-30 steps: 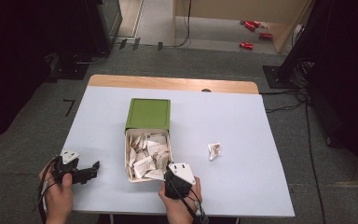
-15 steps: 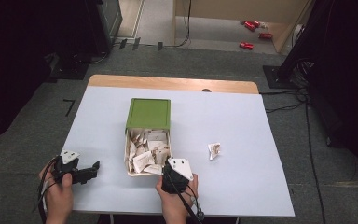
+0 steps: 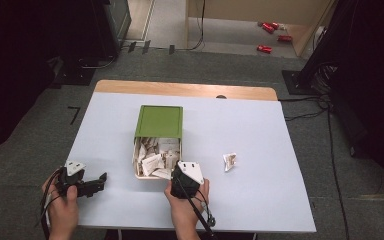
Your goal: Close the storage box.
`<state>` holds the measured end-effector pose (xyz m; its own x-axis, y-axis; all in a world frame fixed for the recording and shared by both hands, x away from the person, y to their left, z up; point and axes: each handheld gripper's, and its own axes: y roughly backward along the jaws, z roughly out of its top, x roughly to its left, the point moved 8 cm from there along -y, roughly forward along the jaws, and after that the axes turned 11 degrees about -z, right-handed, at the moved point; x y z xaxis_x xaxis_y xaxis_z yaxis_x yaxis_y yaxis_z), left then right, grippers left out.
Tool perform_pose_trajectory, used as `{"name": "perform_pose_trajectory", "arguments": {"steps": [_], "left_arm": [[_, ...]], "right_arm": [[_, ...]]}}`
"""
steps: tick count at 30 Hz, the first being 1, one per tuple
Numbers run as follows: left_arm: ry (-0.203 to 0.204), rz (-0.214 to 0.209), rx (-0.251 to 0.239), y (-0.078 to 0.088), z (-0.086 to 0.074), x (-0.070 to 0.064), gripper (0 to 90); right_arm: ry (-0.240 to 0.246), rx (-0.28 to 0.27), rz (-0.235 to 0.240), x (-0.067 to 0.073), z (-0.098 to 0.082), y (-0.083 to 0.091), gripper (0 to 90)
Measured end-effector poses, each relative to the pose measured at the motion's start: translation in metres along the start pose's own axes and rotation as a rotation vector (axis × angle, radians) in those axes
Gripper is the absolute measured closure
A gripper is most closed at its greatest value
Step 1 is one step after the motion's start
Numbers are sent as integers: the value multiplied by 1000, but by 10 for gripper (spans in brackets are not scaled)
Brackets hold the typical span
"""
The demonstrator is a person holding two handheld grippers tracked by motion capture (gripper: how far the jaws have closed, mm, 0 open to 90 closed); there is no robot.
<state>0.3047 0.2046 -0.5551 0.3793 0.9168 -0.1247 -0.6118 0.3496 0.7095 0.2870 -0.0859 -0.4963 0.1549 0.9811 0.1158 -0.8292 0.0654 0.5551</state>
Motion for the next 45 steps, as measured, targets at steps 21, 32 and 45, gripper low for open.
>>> {"name": "perform_pose_trajectory", "arguments": {"steps": [21,32,45], "left_arm": [[1,-1,0,0,0,0,74],[0,0,0,0,0,0,74],[-1,0,1,0,0,0,74]], "right_arm": [[92,2,156,-9,9,17,531],[136,24,205,-19,-14,38,452],[179,42,164,-12,-40,18,497]]}}
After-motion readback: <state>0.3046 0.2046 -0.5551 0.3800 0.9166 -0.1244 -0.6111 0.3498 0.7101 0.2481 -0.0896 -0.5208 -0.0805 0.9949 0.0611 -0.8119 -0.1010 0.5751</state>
